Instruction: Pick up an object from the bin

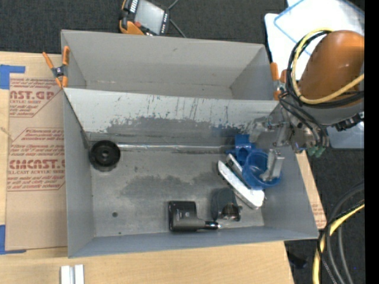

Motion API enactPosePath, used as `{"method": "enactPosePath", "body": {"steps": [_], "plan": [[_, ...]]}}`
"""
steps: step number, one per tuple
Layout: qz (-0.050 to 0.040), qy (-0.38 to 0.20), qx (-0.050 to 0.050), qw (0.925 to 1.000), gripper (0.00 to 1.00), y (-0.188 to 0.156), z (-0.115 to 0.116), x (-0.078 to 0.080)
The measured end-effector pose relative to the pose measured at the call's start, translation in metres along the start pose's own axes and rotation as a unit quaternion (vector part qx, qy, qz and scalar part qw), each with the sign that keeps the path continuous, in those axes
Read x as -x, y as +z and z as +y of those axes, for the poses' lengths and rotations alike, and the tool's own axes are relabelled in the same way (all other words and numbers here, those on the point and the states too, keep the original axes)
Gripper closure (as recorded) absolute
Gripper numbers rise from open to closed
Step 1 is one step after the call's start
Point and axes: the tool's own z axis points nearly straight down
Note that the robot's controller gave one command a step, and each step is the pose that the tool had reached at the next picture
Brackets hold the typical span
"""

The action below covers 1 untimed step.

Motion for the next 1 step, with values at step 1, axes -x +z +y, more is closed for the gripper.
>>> {"method": "enactPosePath", "body": {"steps": [1], "plan": [[-0.0038,-0.001,-0.001,1.0,0.0,-0.0039,0.0005,0.0016]]}}
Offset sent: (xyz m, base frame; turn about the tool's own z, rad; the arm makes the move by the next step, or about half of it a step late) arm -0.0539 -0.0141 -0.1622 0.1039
